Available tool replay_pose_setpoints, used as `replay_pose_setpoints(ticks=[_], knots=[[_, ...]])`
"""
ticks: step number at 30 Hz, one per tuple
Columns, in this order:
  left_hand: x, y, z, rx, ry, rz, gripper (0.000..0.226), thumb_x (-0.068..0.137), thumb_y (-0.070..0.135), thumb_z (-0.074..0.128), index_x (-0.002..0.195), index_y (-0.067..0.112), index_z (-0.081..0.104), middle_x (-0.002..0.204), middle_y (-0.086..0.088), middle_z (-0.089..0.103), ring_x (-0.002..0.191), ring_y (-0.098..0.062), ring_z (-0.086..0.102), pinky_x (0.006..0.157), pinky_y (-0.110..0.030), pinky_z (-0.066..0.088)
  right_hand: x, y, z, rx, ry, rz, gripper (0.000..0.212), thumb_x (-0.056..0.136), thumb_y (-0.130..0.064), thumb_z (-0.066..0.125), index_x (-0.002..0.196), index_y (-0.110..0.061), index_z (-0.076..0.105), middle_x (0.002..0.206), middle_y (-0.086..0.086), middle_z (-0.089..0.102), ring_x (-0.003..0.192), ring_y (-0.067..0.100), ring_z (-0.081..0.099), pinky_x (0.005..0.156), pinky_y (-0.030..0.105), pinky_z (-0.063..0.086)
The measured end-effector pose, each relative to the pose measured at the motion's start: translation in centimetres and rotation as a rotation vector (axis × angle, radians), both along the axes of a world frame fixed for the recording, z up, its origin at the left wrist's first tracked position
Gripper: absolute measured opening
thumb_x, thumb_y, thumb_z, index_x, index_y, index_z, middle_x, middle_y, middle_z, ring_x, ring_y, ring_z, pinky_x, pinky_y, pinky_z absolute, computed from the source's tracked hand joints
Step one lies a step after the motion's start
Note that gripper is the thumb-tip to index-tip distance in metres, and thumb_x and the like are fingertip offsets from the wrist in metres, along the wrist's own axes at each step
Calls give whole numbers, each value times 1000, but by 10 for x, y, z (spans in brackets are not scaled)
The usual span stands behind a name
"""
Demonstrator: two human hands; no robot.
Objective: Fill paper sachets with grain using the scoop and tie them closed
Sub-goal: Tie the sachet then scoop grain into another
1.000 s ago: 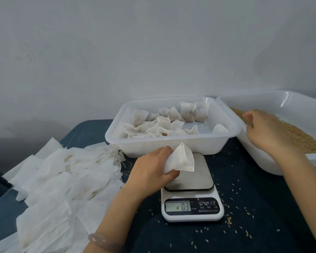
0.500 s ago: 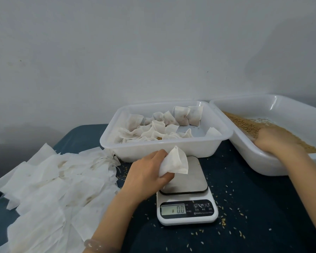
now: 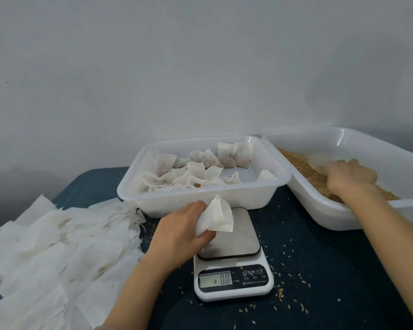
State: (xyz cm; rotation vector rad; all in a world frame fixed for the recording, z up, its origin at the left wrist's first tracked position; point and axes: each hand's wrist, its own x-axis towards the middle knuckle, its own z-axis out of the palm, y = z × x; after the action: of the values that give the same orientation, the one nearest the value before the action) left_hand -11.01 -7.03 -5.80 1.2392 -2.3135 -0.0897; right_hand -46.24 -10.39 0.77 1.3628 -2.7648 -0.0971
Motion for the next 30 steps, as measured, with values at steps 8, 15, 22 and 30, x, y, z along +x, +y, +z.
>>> replay_pose_setpoints(ticks=[8, 15, 22, 30], knots=[[0, -1, 1, -13, 1, -7, 25, 78, 54, 47, 91, 37, 34, 82, 18, 47, 70, -9, 43, 53, -15, 24, -11, -7, -15, 83, -83, 211, 21, 96, -12, 43, 86, -11, 63, 82, 3, 62, 73, 19, 58, 65, 31, 46], [-2, 1, 2, -2, 0, -21, 24, 77, 52, 49, 91, 37, 36, 82, 19, 46, 71, -8, 43, 55, -26, 29, -15, -10, -19, -63, -513, 194, 22, 97, -11, 48, 77, -6, 57, 73, 7, 59, 63, 21, 53, 55, 28, 38], [-1, 2, 2, 7, 20, -9, 25, 78, 51, 51, 92, 36, 36, 81, 19, 45, 70, -9, 43, 56, -27, 30, -15, -15, -18, -255, -848, 43, 20, 98, -10, 50, 81, -2, 56, 65, 12, 53, 53, 22, 47, 50, 29, 37], [-4, 2, 4, 138, 269, -9, 21, 78, 49, 56, 86, 31, 48, 76, 13, 58, 69, -10, 54, 59, -29, 43, -23, -12, -21, -467, -644, 98, 44, 93, -49, 57, 68, -13, 52, 56, 4, 47, 51, 21, 42, 54, 30, 31]])
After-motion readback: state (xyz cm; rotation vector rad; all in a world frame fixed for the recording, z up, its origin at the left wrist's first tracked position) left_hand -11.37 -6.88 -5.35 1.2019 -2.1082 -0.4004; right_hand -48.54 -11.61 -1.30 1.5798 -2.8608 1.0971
